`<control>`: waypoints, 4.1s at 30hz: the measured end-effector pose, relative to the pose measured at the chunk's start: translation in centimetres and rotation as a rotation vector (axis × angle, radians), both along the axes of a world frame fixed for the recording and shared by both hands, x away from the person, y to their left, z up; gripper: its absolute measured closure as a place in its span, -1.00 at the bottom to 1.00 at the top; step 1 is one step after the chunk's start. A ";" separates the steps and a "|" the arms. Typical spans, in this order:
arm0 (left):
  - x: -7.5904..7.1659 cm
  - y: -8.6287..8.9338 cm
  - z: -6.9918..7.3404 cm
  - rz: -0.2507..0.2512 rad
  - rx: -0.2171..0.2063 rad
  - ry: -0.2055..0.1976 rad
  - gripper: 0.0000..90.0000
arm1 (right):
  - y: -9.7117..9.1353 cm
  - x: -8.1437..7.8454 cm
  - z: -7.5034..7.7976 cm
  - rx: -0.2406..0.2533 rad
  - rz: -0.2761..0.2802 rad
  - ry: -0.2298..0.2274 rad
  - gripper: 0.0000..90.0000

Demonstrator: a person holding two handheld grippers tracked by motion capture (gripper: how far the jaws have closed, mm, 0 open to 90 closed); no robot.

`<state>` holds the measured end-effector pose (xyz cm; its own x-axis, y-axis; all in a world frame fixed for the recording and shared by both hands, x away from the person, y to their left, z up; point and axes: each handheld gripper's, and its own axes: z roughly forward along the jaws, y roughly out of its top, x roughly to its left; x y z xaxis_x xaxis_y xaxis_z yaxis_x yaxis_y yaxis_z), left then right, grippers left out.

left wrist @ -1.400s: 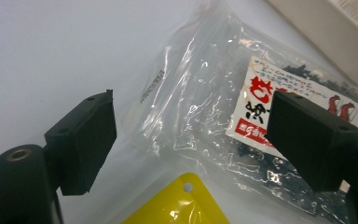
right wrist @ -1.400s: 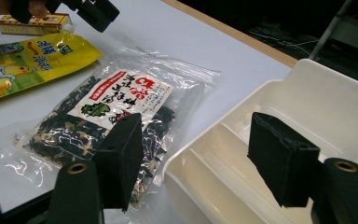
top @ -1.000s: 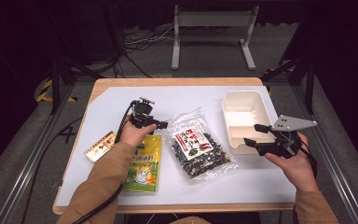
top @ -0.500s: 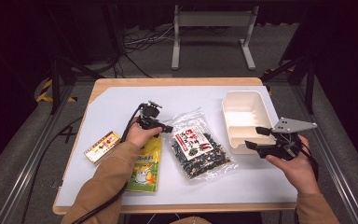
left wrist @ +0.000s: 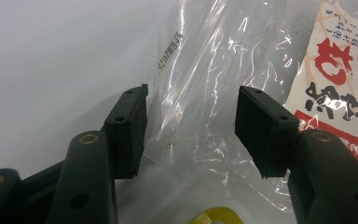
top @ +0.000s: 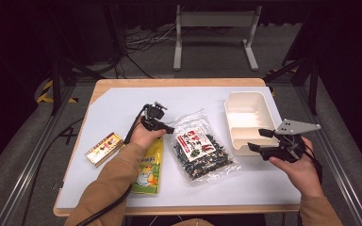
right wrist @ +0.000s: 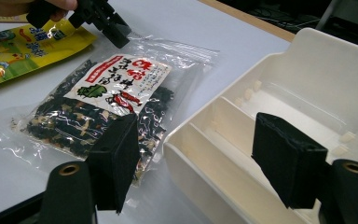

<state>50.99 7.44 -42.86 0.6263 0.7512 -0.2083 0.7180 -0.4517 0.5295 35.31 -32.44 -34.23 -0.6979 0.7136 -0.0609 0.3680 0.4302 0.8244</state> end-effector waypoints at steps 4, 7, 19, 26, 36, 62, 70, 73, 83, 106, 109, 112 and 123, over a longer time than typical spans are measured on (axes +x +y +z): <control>-0.4 -0.7 0.1 -0.005 0.006 -0.004 0.31 | 0.1 0.2 -0.1 0.006 0.003 0.009 -0.29; -0.6 -1.0 0.1 -0.007 -0.003 0.002 0.49 | 0.1 0.2 -0.1 0.009 0.003 0.010 -0.29; -0.9 -0.7 0.3 0.014 -0.057 0.005 0.79 | -0.2 0.1 0.0 0.014 0.003 0.009 0.03; -1.6 -0.4 2.3 -0.015 -0.078 -0.053 0.83 | -0.8 -0.3 0.6 0.031 -0.012 -0.009 0.05; -4.6 -1.0 7.5 -0.085 -0.112 -0.214 0.90 | -0.9 -0.8 1.2 0.041 -0.026 -0.025 0.05; -12.6 -0.8 15.9 -0.347 -0.173 -0.518 0.95 | 0.6 -0.6 2.2 0.074 0.060 -0.025 0.05; -13.6 -0.8 16.9 -0.403 -0.175 -0.570 0.95 | 1.8 -0.7 3.5 0.122 0.151 -0.009 -0.07; -14.0 -0.8 17.3 -0.429 -0.185 -0.589 0.95 | 2.5 -0.2 3.7 0.135 0.170 0.013 -0.15; -14.8 -0.6 17.8 -0.475 -0.216 -0.635 0.96 | 4.8 1.5 4.6 0.116 0.221 0.047 -0.18; -15.5 1.0 18.0 -0.481 -0.348 -0.653 0.95 | 6.3 2.1 5.0 0.121 0.367 0.118 0.68; -15.5 1.1 17.9 -0.479 -0.361 -0.649 0.95 | 6.4 1.8 5.3 0.100 0.373 0.108 0.81; -15.4 1.3 17.8 -0.473 -0.377 -0.640 0.94 | 6.5 1.6 5.7 0.085 0.373 0.103 0.84; -15.3 2.8 17.9 -0.411 -0.462 -0.634 0.79 | 6.4 1.1 7.3 0.068 0.319 0.098 0.88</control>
